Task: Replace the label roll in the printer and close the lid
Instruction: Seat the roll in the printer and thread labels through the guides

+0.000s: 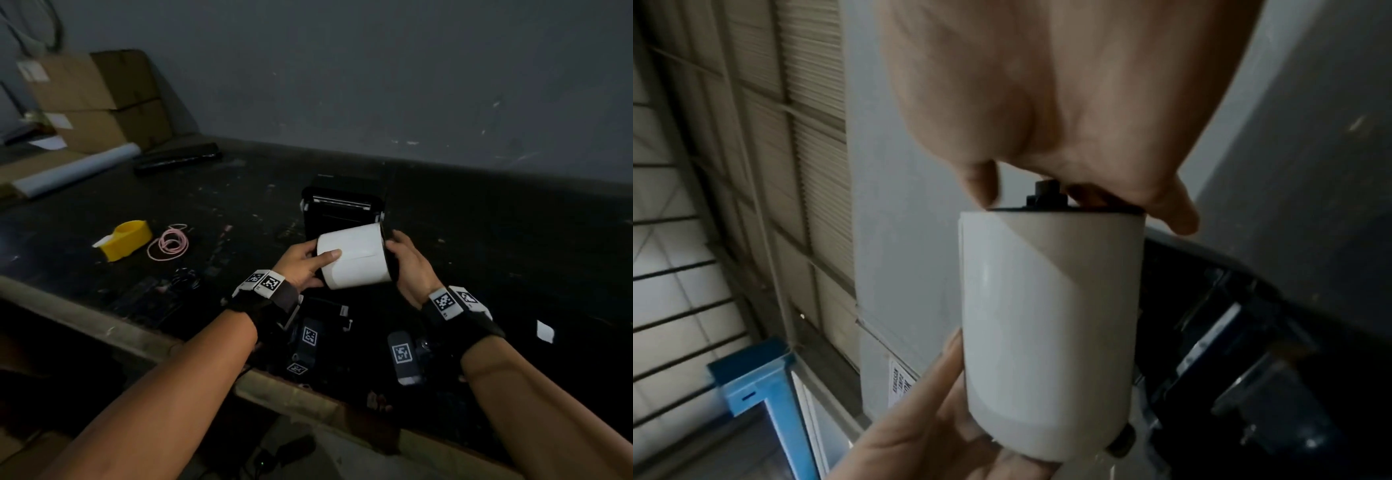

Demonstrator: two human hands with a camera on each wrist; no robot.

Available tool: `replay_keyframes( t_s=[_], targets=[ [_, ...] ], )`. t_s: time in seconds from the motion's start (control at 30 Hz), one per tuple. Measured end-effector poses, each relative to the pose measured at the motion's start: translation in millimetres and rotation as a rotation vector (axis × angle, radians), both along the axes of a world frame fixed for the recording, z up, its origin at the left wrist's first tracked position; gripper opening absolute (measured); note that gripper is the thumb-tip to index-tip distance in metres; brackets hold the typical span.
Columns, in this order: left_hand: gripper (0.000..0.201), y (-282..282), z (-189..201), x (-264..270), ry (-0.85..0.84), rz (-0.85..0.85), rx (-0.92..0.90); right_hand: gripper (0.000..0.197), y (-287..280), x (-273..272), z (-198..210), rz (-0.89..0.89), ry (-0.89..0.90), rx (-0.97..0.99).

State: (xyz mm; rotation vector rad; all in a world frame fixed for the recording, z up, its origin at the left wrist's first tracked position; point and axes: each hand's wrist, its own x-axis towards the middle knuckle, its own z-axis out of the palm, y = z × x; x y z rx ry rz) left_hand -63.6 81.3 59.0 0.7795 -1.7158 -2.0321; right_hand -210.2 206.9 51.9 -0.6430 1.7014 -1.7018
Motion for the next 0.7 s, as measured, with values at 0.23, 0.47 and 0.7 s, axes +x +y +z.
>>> replay_keyframes(
  t_s=[0.23,0.47,0.7],
  targets=[
    [0.042,-27,-8,10,-0.010,0.077,0.003,0.026,-29,3,-9,-0.059,0.072,-0.029],
    [0.039,-52,-13,-3,-0.030,0.109,-0.036,0.011,-51,-14,-19,-0.101,0.259,-0.011],
    [0.036,-76,-19,-25,-0.081,0.045,-0.076,0.018,-62,-46,-34,-0.060,0.385,0.102]
  ],
)
